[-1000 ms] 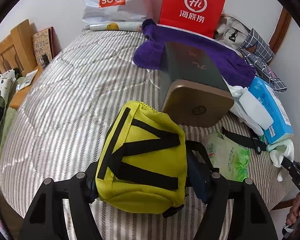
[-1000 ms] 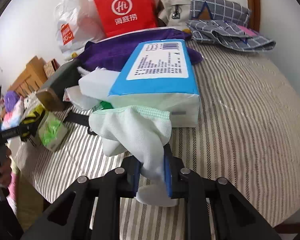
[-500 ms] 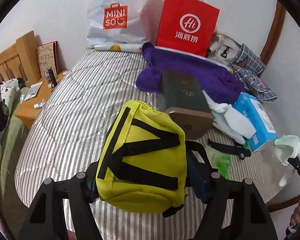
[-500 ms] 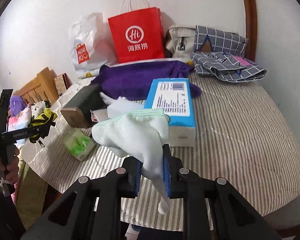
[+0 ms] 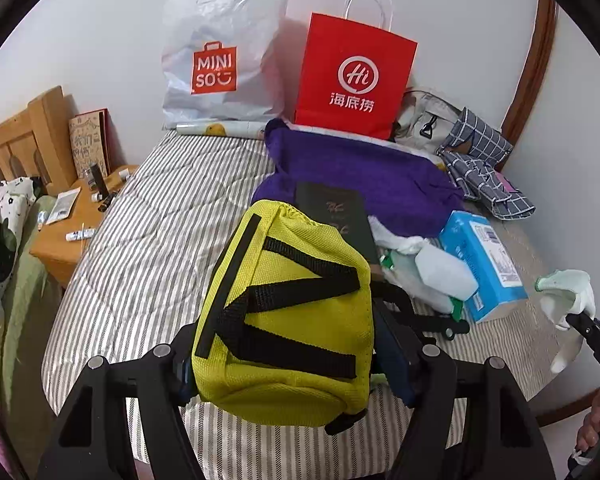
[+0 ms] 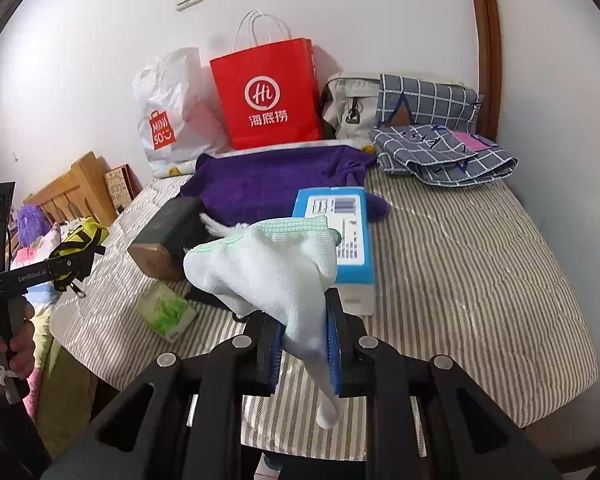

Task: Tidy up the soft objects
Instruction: 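Carry the yellow pouch and white glove toward the purple towel with both grippers, then lower the pouch and glove onto the purple towel and open both grippers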

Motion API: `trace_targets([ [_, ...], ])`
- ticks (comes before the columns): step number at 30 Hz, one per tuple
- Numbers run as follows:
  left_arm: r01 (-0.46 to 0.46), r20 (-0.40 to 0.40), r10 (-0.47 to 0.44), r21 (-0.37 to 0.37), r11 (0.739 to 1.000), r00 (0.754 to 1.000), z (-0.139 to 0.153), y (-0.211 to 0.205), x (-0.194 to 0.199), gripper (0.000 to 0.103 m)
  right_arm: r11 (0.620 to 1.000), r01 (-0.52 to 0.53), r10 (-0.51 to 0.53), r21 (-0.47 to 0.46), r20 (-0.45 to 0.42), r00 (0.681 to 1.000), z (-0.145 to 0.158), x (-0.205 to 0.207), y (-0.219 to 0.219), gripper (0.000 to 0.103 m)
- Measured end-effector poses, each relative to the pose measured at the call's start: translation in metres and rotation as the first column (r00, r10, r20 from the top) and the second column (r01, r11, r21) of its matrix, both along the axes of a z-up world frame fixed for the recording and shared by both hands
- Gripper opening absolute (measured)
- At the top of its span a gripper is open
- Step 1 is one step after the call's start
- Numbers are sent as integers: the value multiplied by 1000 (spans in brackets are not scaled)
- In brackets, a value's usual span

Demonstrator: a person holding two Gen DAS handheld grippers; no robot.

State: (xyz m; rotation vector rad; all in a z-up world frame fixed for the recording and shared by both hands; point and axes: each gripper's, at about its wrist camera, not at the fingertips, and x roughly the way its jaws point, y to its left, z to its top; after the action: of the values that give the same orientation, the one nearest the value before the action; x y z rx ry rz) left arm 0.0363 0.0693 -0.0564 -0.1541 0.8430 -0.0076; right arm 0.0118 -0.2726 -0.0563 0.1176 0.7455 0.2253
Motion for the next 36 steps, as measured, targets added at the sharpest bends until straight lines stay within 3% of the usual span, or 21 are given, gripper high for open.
trace_targets([
  [17, -4, 49, 3, 28, 1000, 999, 54, -15, 52, 70, 1000, -23, 22, 5, 12, 1000, 37, 60, 3, 19],
  [26, 0, 49, -2, 37, 999, 999, 61, -26, 95, 70, 1000, -30, 30, 6, 7, 1000, 45, 108, 8, 19],
  [36, -17, -5, 17, 37, 999, 1000, 51, -22, 151, 70, 1000, -13, 14, 14, -20, 1000, 42, 174, 10, 19],
])
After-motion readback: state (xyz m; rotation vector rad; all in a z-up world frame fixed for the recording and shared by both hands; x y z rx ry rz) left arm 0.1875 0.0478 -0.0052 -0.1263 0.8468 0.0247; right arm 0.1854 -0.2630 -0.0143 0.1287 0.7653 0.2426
